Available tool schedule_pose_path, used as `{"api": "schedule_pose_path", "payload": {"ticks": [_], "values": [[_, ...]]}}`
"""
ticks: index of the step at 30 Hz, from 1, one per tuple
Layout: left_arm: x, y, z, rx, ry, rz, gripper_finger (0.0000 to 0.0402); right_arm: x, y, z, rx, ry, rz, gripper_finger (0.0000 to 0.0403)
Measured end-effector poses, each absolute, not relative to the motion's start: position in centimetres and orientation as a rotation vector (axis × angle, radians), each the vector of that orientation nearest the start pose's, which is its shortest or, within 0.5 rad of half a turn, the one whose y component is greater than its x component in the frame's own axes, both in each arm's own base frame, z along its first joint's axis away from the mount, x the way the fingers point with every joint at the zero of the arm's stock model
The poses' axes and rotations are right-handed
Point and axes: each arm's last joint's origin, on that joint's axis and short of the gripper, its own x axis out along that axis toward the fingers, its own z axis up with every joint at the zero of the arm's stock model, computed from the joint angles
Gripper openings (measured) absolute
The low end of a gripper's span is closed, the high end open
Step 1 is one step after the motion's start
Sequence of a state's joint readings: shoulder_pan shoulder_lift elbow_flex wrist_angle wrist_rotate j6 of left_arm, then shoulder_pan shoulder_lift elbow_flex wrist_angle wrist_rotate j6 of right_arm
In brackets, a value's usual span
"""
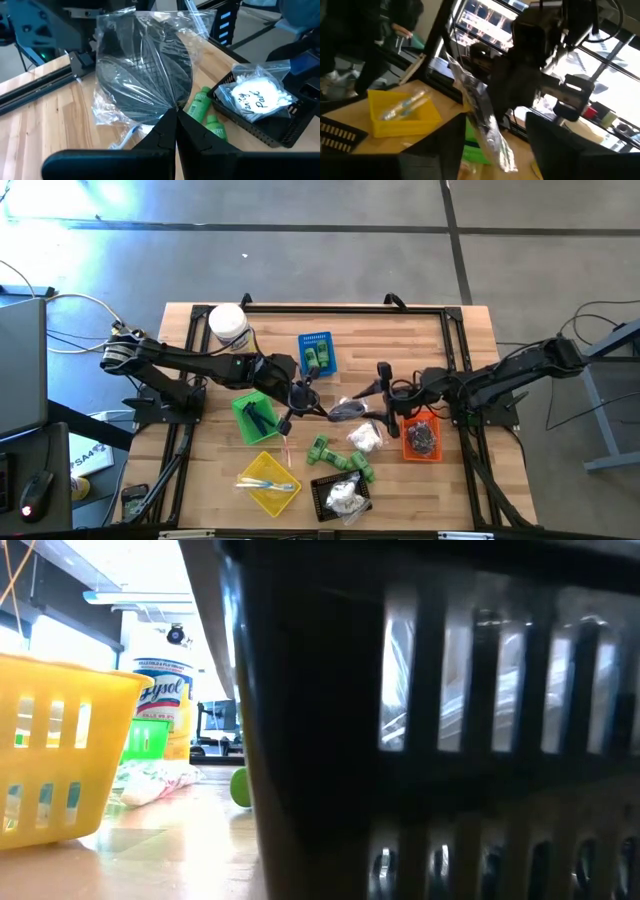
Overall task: Pick & Place Travel size toiletries
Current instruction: Put the hair brush into the orange bin
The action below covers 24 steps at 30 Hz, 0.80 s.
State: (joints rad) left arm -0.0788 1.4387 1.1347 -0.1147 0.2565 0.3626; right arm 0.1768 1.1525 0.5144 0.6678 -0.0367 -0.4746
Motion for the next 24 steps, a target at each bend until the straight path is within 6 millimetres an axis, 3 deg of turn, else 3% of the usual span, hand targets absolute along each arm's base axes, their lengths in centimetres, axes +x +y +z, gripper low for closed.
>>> {"api": "schedule_pose_path", "payload": {"ticks": [10,19,24], "values": [[32.29,-3.28,31.06,0.317,0.350,-0.401,0.0000,23.75,4.48,24.73,-0.472,-0.065,0.253,0.0021],[32.31,-3.28,31.09,0.318,0.348,-0.397,0.0005,23.80,4.28,24.74,-0.475,-0.048,0.181,0.0030],[32.05,-3.32,31.38,0.313,0.336,-0.416,0.0046,23.80,4.28,24.74,-0.493,-0.050,0.181,0.0017]]}}
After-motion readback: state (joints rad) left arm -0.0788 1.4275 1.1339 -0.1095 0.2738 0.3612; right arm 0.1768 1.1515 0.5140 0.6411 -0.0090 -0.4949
